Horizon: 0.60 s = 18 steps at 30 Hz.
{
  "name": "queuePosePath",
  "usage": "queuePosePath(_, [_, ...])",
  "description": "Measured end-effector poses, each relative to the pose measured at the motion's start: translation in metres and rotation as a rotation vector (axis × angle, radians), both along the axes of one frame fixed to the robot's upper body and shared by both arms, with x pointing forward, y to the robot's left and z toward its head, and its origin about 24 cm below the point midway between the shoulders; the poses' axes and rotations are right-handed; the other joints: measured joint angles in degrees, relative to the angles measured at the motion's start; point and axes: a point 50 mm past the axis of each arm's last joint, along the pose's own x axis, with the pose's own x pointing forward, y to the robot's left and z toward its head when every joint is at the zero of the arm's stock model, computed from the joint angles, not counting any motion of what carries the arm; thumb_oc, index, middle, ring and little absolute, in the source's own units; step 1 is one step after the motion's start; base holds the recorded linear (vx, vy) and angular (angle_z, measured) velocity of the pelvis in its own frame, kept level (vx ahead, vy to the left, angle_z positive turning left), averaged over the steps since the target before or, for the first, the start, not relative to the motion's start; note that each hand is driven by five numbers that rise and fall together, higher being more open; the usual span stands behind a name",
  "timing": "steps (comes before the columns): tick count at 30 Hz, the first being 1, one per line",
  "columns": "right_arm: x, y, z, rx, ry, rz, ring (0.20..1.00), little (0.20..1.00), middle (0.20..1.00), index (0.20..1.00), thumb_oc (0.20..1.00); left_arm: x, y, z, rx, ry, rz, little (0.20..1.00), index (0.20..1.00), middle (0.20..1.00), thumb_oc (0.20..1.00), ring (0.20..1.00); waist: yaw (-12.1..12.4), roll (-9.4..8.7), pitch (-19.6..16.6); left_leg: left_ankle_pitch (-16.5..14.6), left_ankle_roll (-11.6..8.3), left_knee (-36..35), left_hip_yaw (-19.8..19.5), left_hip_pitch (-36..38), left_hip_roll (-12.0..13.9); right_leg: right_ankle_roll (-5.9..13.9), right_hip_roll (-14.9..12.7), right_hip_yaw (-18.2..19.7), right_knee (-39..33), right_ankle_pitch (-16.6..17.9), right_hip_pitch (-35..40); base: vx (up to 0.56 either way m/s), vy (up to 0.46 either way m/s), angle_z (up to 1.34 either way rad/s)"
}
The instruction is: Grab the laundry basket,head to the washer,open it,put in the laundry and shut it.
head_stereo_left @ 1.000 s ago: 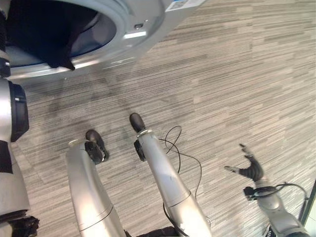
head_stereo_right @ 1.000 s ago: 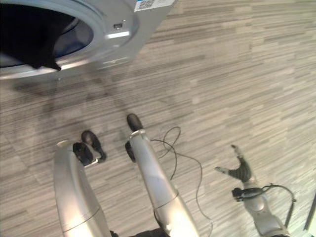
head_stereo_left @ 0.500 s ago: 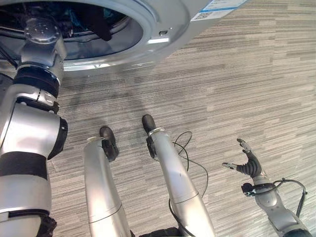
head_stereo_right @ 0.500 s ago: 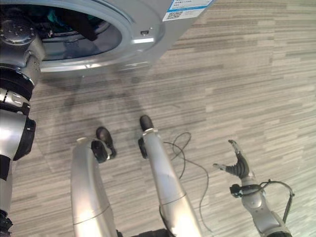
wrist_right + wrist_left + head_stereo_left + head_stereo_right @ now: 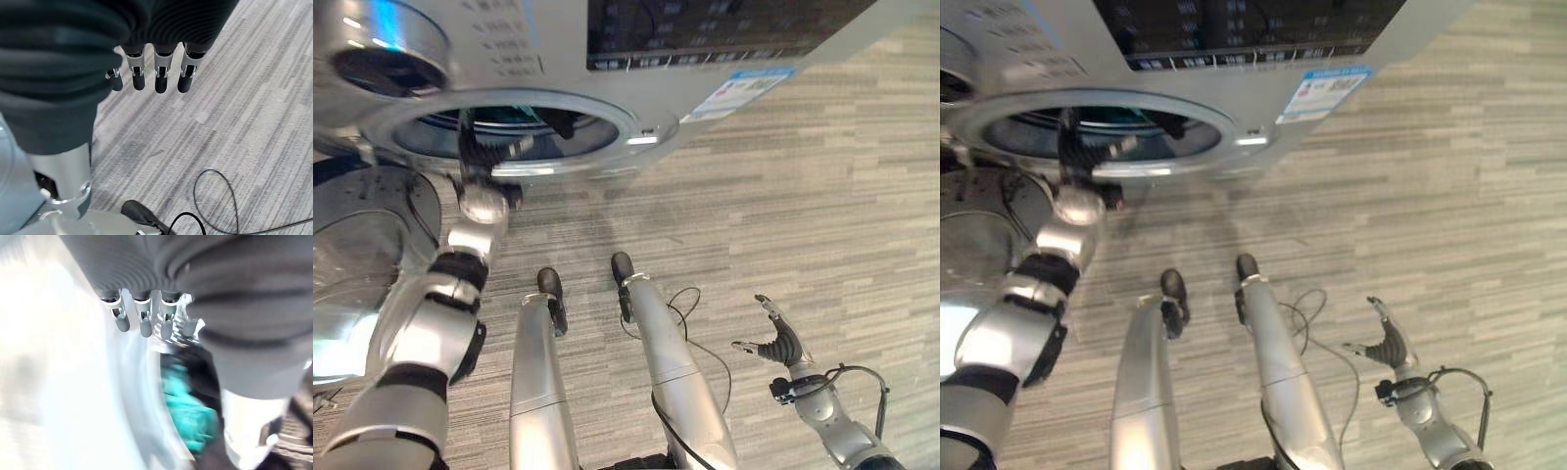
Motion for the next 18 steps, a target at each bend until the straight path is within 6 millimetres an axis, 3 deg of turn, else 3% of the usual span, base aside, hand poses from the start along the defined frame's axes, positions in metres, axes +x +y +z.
queuePosePath(4, [-0.003,0.002,-0.011,0.016,0.025,-0.038,1.000,1.000,1.000,1.000,1.000,-0.020,0.008,-0.055,-0.102,0.128,0.064,1.000,1.000,1.000,1.000,1.000,0.67,-0.01,0.02,4.72,-0.36,-9.99,0.14,7.78,-1.26,-0.36,-1.07,0.41,-7.65,3.41,6.76,-0.07,-0.029,0.09])
queuePosePath(7, [-0.010,0.003,-0.026,0.020,0.088,-0.058,1.000,1.000,1.000,1.000,1.000,-0.033,-0.002,-0.089,-0.168,0.204,0.067,1.000,1.000,1.000,1.000,1.000,1.33,0.08,-0.08,6.41,-0.58,-15.57,0.13,13.80,-1.35,-0.19,-1.29,0.43,-12.40,4.45,12.39,0.00,0.000,0.00])
queuePosePath(8, [-0.010,0.003,-0.042,0.030,0.155,-0.104,1.000,1.000,1.000,1.000,1.000,-0.044,-0.008,-0.112,-0.202,0.262,0.073,1.000,1.000,1.000,1.000,1.000,1.54,-0.19,-0.31,7.37,-0.74,-19.12,0.22,17.81,-1.45,-0.13,-1.44,0.53,-15.08,4.91,15.86,-0.06,-0.010,0.02])
queuePosePath(11, [-0.013,-0.001,-0.055,0.047,0.222,-0.165,1.000,1.000,1.000,1.000,1.000,-0.069,-0.010,-0.149,-0.216,0.373,0.075,1.000,1.000,1.000,1.000,1.000,2.09,0.15,-0.51,9.23,-0.81,-23.63,0.30,24.60,-2.02,-0.77,-2.09,0.64,-17.19,5.61,21.52,0.01,-0.004,0.02])
queuePosePath(12, [-0.013,0.000,-0.056,0.064,0.227,-0.167,1.000,1.000,1.000,1.000,1.000,-0.079,-0.017,-0.163,-0.229,0.415,0.061,1.000,1.000,1.000,1.000,1.000,2.72,1.19,-1.54,9.35,-0.64,-24.82,0.01,25.73,-1.91,-0.67,-2.33,0.48,-18.04,5.26,22.74,0.13,0.002,0.03])
queuePosePath(14, [-0.014,-0.004,-0.071,0.078,0.323,-0.250,1.000,1.000,1.000,1.000,1.000,-0.096,-0.027,-0.184,-0.234,0.487,0.015,1.000,1.000,1.000,1.000,1.000,3.65,1.62,-1.31,10.34,-0.86,-28.16,0.03,32.20,-2.00,-0.92,-2.94,-0.02,-19.83,5.39,28.55,0.13,0.006,0.17])
queuePosePath(15, [-0.029,-0.007,-0.081,0.088,0.388,-0.275,1.000,1.000,1.000,1.000,1.000,-0.125,-0.050,-0.216,-0.238,0.613,-0.060,1.000,1.000,1.000,1.000,1.000,4.76,4.27,-4.40,11.63,-0.97,-33.76,-1.26,38.99,-2.18,-0.73,-3.36,-0.97,-23.69,5.26,35.05,0.16,0.008,0.27])
queuePosePath(17, [-0.037,-0.010,-0.090,0.128,0.449,-0.352,1.000,1.000,1.000,1.000,1.000,-0.151,-0.055,-0.235,-0.305,0.675,-0.078,1.000,1.000,1.000,1.000,1.000,6.30,5.83,-5.51,13.11,-0.78,-41.18,-1.44,47.95,-2.10,-0.49,-3.97,-2.25,-27.78,5.17,42.69,0.15,0.006,0.33])
queuePosePath(18, [-0.051,-0.013,-0.095,0.135,0.484,-0.374,1.000,1.000,1.000,1.000,1.000,-0.168,-0.057,-0.246,-0.316,0.721,-0.081,1.000,1.000,1.000,1.000,1.000,6.24,6.47,-8.39,14.17,-0.61,-43.22,-1.60,49.18,-1.97,-0.51,-4.02,-2.82,-28.91,4.89,43.80,0.12,-0.019,0.36])
